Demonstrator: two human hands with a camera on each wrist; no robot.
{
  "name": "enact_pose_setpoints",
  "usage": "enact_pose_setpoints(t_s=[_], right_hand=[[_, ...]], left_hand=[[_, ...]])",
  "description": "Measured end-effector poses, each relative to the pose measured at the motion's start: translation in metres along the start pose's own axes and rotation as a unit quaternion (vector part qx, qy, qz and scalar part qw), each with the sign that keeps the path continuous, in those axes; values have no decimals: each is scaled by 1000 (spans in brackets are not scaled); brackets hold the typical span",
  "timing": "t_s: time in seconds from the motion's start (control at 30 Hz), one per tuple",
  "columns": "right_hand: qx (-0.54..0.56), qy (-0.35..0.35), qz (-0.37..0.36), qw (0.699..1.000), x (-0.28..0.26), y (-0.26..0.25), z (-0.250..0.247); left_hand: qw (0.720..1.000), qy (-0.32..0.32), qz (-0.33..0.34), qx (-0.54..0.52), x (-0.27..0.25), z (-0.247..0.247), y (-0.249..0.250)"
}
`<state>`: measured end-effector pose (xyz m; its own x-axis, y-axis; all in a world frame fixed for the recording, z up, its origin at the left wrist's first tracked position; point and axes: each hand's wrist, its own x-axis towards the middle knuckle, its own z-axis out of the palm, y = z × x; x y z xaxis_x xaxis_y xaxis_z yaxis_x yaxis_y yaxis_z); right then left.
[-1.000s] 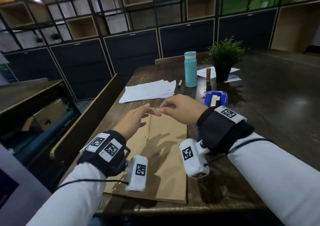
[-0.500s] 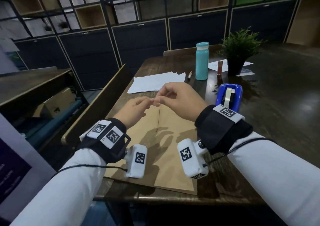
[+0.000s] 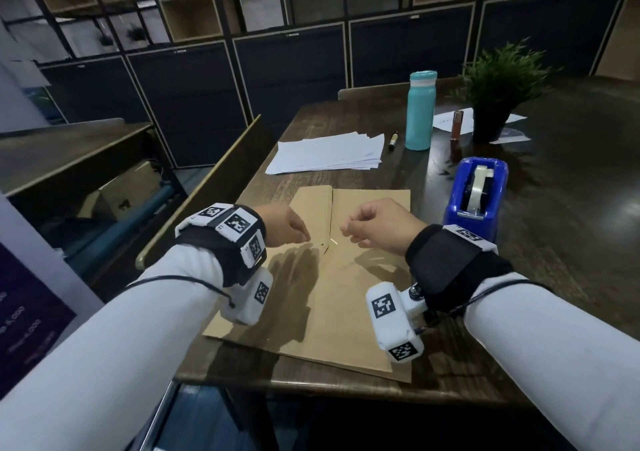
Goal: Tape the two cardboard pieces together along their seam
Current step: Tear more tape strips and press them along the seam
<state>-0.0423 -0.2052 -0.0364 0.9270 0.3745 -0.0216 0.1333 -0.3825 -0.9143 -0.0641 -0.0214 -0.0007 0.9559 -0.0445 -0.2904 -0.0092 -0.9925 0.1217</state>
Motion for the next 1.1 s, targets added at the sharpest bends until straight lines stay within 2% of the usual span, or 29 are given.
enact_pose_setpoints(t_s=[0.13, 0.37, 0.53, 0.77, 1.1], right_hand=[[21, -8, 29, 999, 1, 5, -1], [34, -19, 63, 997, 2, 7, 7], [52, -53, 103, 992, -4, 3, 20], [168, -86, 163, 968, -9, 0, 44], [75, -112, 148, 980, -9, 3, 53]], left_hand=[[999, -22, -8, 41, 4, 15, -1], [996, -52, 18, 67, -5, 19, -15], [997, -45, 45, 46, -17, 26, -29], [997, -44, 59, -11, -29, 33, -39], [999, -25, 43, 8, -34, 35, -35]])
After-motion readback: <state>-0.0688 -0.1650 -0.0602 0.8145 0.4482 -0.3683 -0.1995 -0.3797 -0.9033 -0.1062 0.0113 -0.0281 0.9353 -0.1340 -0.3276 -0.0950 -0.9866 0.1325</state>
